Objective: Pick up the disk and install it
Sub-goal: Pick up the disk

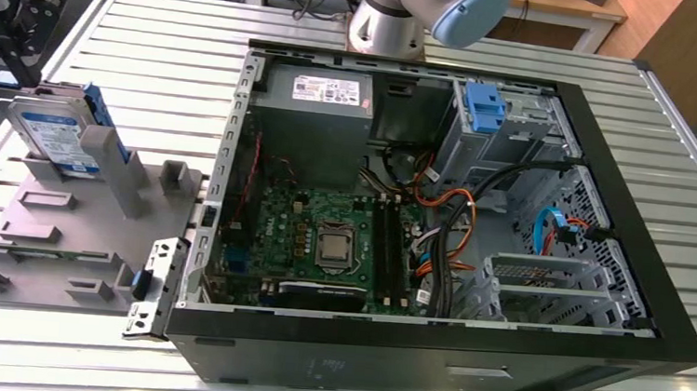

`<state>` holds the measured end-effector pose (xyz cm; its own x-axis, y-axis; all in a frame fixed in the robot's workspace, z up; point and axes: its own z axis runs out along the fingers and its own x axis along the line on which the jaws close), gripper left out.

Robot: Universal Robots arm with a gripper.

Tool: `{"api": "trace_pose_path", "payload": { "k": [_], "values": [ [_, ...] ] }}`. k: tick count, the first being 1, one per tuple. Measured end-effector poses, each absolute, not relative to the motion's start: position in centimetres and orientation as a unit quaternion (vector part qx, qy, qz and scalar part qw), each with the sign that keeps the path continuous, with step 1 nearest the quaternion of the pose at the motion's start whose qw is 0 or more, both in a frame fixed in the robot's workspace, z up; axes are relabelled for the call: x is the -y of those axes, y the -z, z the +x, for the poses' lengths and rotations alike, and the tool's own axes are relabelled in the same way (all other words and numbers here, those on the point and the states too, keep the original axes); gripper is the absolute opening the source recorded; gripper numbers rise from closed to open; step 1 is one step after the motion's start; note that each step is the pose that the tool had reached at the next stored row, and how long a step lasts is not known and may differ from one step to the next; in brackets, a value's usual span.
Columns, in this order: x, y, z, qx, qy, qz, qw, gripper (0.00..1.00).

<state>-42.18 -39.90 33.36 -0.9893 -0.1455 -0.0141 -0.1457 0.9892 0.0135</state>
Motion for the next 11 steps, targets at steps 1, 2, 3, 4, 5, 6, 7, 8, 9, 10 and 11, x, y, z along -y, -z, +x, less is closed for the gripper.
{"api": "trace_pose_path", "payload": {
  "k": [1, 2, 3, 4, 5, 6, 7, 8, 9, 10, 11],
  "values": [
    [39.90, -33.36, -42.18, -0.997, -0.007, -0.073, 0.007, 0.11],
    [39.90, -33.37, -42.18, -0.997, -0.007, -0.073, 0.007, 0.11],
    [39.90, -33.36, -42.18, -0.997, -0.007, -0.073, 0.007, 0.11],
    [39.90, -33.37, -42.18, -0.997, -0.007, -0.073, 0.007, 0.11],
    [39.90, -33.37, -42.18, -0.997, -0.007, -0.073, 0.007, 0.11],
    [39.90, -33.37, -42.18, -0.997, -0.007, -0.073, 0.007, 0.11],
    [39.90, -33.36, -42.18, -0.997, -0.007, -0.073, 0.007, 0.11],
    [39.90, -33.36, -42.18, -0.997, -0.007, -0.073, 0.007, 0.11],
    [39.90, -33.36, -42.18, -0.997, -0.007, -0.075, 0.007, 0.11],
    [39.89, -33.36, -42.18, -0.997, -0.007, -0.079, 0.007, 0.11],
    [39.90, -33.37, -42.18, -0.996, -0.007, -0.085, 0.006, 0.11]
  ]
}}
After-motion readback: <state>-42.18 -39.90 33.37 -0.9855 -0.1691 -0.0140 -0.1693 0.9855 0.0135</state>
